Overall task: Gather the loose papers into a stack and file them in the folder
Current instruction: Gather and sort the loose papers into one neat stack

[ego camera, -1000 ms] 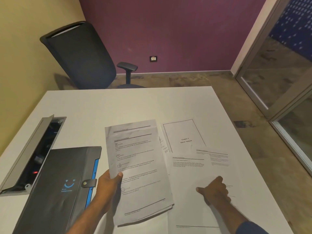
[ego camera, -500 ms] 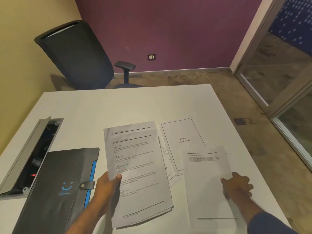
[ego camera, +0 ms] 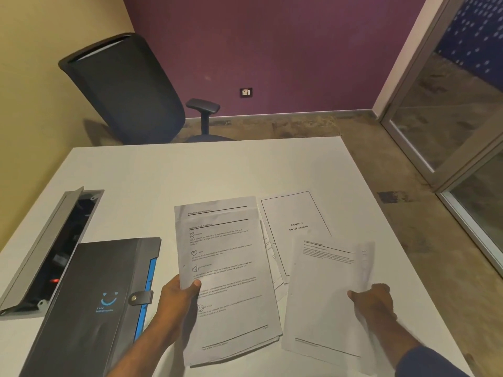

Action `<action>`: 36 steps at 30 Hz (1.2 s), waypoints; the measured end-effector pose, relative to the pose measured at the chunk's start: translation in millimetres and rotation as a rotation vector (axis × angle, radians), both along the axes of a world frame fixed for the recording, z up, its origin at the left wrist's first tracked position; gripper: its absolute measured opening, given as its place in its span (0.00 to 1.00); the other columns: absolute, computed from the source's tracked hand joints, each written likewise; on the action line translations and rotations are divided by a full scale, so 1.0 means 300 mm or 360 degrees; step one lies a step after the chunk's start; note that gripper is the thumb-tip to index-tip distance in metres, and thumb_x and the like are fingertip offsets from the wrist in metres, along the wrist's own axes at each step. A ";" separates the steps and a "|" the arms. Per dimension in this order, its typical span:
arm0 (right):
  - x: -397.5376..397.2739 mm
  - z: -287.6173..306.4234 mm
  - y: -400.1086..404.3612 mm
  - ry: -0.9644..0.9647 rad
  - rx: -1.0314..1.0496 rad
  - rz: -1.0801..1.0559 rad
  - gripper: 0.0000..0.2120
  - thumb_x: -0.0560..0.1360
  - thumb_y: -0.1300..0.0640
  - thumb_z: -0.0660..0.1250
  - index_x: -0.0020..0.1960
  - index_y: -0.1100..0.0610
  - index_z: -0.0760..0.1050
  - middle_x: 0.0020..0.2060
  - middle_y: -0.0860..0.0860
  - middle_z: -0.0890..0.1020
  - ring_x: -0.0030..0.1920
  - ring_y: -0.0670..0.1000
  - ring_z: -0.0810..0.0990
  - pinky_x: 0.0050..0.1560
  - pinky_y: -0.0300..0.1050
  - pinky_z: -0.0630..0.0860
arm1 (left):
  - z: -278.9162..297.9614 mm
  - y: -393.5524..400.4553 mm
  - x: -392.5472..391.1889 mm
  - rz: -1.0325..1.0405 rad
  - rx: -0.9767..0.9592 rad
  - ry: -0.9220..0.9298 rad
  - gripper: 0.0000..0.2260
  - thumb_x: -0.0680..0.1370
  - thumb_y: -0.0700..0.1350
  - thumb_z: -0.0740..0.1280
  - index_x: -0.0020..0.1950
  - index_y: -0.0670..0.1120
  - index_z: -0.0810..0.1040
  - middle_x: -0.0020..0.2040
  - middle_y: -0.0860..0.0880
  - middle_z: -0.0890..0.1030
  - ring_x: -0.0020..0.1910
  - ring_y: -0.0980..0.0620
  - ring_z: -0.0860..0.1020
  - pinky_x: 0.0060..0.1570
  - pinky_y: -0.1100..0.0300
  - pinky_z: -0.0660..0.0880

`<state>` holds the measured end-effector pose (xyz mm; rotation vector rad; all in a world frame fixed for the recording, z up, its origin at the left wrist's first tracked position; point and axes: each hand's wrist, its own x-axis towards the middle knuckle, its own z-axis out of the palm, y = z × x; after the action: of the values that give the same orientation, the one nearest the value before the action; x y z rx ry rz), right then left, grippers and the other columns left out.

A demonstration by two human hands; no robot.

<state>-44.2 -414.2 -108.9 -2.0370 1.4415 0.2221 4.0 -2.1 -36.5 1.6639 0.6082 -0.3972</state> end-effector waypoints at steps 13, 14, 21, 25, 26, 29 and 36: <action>0.098 0.199 0.145 -0.0756 0.0270 0.0306 0.09 0.75 0.69 0.65 0.54 0.66 0.79 0.44 0.59 0.82 0.44 0.60 0.80 0.44 0.47 0.74 | -0.019 0.086 0.001 0.0059 0.0124 -0.0109 0.07 0.82 0.42 0.65 0.59 0.48 0.77 0.51 0.49 0.83 0.53 0.42 0.81 0.51 0.45 0.78; 0.107 0.218 0.151 -0.0815 0.0325 0.0315 0.08 0.75 0.69 0.65 0.53 0.67 0.80 0.44 0.58 0.82 0.46 0.62 0.81 0.43 0.45 0.74 | -0.017 0.091 -0.001 0.0076 0.0141 -0.0133 0.08 0.82 0.41 0.65 0.59 0.48 0.77 0.50 0.50 0.83 0.52 0.43 0.81 0.50 0.48 0.78; 0.112 0.278 0.170 -0.1092 0.0858 0.0200 0.09 0.76 0.67 0.67 0.52 0.56 0.80 0.47 0.53 0.84 0.47 0.56 0.83 0.56 0.53 0.77 | 0.026 0.125 -0.033 0.0191 0.0387 -0.0333 0.07 0.81 0.39 0.64 0.56 0.47 0.80 0.42 0.57 0.82 0.40 0.57 0.80 0.32 0.66 0.73; 0.087 0.301 0.182 -0.1228 0.0842 0.0201 0.10 0.77 0.66 0.67 0.48 0.51 0.80 0.49 0.52 0.84 0.48 0.53 0.82 0.56 0.50 0.75 | 0.034 0.147 -0.046 0.0238 0.0339 -0.0341 0.07 0.81 0.39 0.64 0.54 0.49 0.79 0.42 0.57 0.82 0.41 0.57 0.81 0.33 0.63 0.74; 0.084 0.304 0.187 -0.1253 0.0852 0.0202 0.10 0.77 0.66 0.67 0.50 0.52 0.79 0.50 0.53 0.83 0.49 0.55 0.82 0.57 0.51 0.75 | 0.035 0.150 -0.049 0.0238 0.0328 -0.0342 0.07 0.81 0.39 0.64 0.54 0.49 0.79 0.42 0.58 0.82 0.41 0.57 0.81 0.34 0.62 0.74; 0.079 0.318 0.208 -0.1326 0.0979 0.0156 0.10 0.77 0.67 0.66 0.55 0.55 0.78 0.54 0.56 0.82 0.54 0.57 0.80 0.60 0.53 0.74 | 0.038 0.149 -0.057 0.0220 0.0338 -0.0342 0.06 0.81 0.40 0.65 0.53 0.50 0.79 0.41 0.59 0.82 0.40 0.58 0.81 0.31 0.65 0.74; 0.075 0.354 0.243 -0.1514 0.1027 0.0057 0.16 0.78 0.68 0.65 0.65 0.64 0.74 0.61 0.60 0.80 0.61 0.61 0.78 0.68 0.59 0.70 | 0.048 0.138 -0.085 0.0210 0.0421 -0.0380 0.06 0.80 0.40 0.65 0.52 0.48 0.80 0.39 0.56 0.83 0.37 0.56 0.82 0.26 0.68 0.73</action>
<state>-21.7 -341.2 -2.7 -1.3143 0.6117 -0.2290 -21.6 39.4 -22.0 1.8762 0.6061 -0.0199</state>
